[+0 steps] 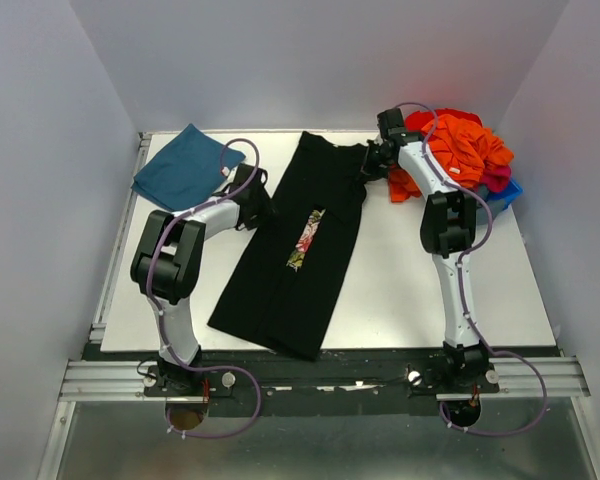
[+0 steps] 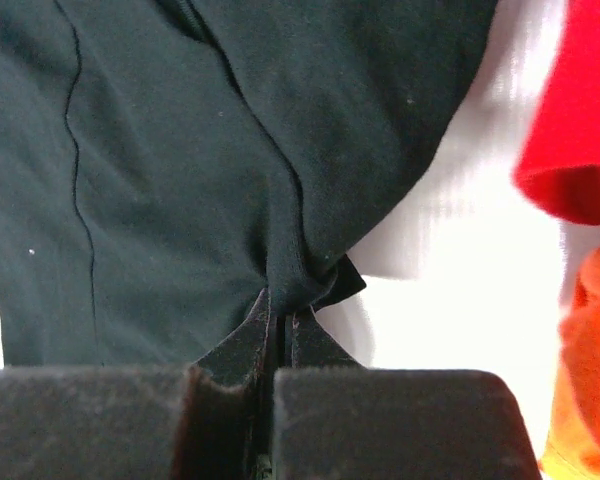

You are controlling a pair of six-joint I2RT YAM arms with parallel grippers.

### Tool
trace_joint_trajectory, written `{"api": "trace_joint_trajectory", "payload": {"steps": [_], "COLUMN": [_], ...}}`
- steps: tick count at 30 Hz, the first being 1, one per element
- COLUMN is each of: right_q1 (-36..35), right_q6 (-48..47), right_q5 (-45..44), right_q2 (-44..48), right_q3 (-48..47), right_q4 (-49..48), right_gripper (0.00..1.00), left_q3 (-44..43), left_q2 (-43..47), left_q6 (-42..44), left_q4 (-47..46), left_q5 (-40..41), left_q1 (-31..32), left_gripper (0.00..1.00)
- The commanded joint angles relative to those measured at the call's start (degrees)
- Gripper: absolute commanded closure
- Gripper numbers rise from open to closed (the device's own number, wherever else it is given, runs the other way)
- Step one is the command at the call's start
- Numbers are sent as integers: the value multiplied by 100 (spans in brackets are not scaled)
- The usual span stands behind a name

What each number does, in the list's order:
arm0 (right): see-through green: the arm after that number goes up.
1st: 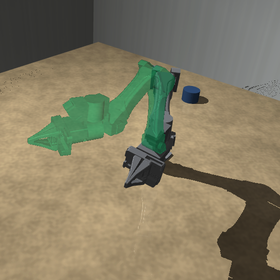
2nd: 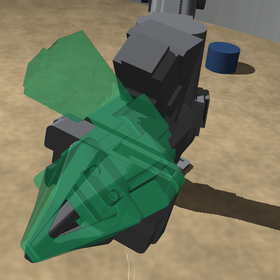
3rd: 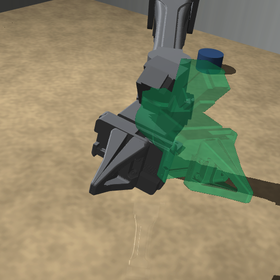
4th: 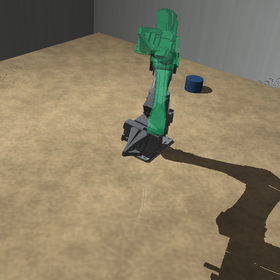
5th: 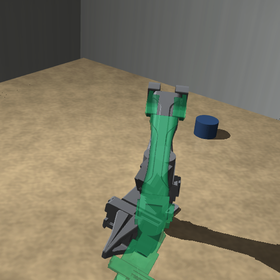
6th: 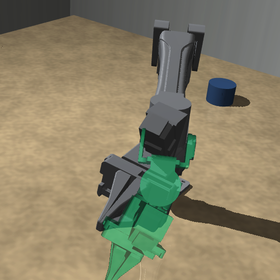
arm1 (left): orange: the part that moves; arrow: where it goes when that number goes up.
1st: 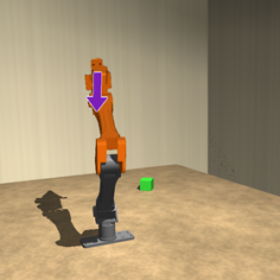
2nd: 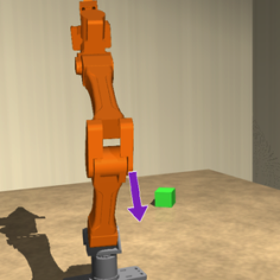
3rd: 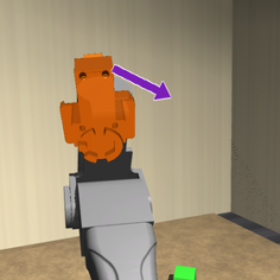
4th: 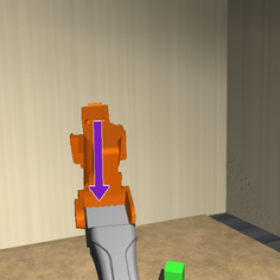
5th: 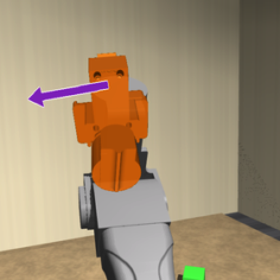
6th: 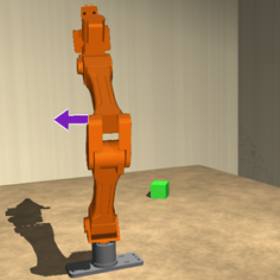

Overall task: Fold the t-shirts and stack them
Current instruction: Rotate the tshirt 90 degrees

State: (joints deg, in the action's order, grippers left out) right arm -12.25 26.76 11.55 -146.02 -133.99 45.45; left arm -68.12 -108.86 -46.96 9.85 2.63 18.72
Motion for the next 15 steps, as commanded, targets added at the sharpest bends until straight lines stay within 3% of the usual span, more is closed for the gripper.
{"api": "trace_joint_trajectory", "payload": {"steps": [1,4,9,12,15], "right_q1": [21,21,-128,-286,-401], "right_q6": [-127,-128,-198,-242,-224], "right_q5": [523,699,875,831,849], "right_q2": [-120,-155,-173,-120,-6], "right_q3": [-75,-48,-22,13,232], "right_q4": [34,-36,-54,-19,-71], "right_gripper": [95,95,96,97,97], "left_q3": [-88,105,228,763,1535], "left_q2": [-206,-127,-198,109,575], "left_q6": [-32,-6,-94,-252,-445], "left_q4": [228,79,360,124,-132], "left_q5": [114,79,158,141,97], "left_q1": [-114,-158,-185,-185,-176], "left_gripper": [40,43,58,68,70]}}
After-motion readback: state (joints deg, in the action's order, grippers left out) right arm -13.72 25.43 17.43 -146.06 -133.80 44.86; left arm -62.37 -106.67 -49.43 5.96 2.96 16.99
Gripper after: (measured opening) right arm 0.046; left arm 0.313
